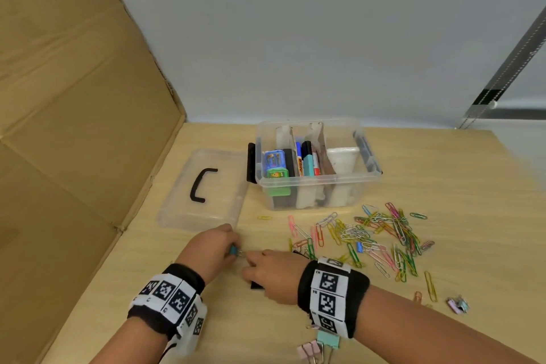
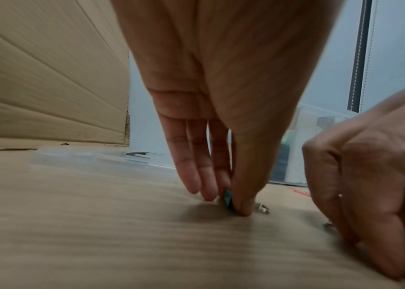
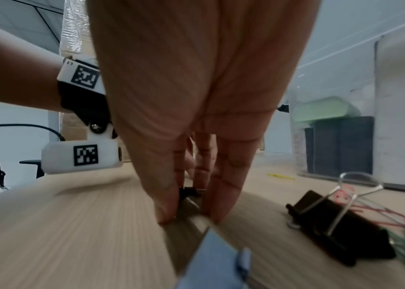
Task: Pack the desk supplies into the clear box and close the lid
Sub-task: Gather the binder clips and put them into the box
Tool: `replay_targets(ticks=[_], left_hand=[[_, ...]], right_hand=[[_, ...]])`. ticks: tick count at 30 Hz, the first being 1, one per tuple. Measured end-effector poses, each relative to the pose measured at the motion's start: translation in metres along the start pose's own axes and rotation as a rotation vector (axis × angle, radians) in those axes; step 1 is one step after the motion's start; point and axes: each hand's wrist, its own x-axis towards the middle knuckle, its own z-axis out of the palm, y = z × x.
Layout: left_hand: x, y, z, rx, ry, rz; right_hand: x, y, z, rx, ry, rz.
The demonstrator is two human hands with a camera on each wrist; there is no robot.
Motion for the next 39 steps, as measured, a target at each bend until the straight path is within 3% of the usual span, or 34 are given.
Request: replay_targets(ticks=[4, 10, 14, 18, 22, 28, 35, 39], left_hand=[[0.002, -0.001, 0.001, -0.031, 0.002, 0.019], [0.002, 0.016, 0.003, -0.197, 0.008, 0.103], [0.012, 0.051, 0.003, -0.376, 0.014, 0.229], [0.029, 0.08, 0.009, -0.328, -0.012, 0.334], [0.038, 0.093, 0.015, -0.238, -0.043, 0.377], [0.033, 0.089, 0.016, -0.389, -0.007, 0.293], [0.015, 0.074, -0.002, -0.79, 0.109, 0.128], [0.009, 0.067, -0.006, -0.841, 0.148, 0.055]], right_hand=[[-0.008, 0.004, -0.005, 0.223, 0.047, 0.05], [-0.051, 0.034, -0.021, 0.646, 0.263, 0.244], [-0.086, 0.059, -0.031, 0.765, 0.404, 0.377], [-0.112, 0.081, -0.035, 0.819, 0.515, 0.466], [-0.128, 0.09, -0.04, 0.871, 0.569, 0.451], [-0.137, 0.094, -0.073, 0.849, 0.681, 0.396], [-0.103, 0.139, -0.133, 0.772, 1.029, 0.51], [-0.066, 0.177, -0.148, 0.951, 0.916, 0.703]])
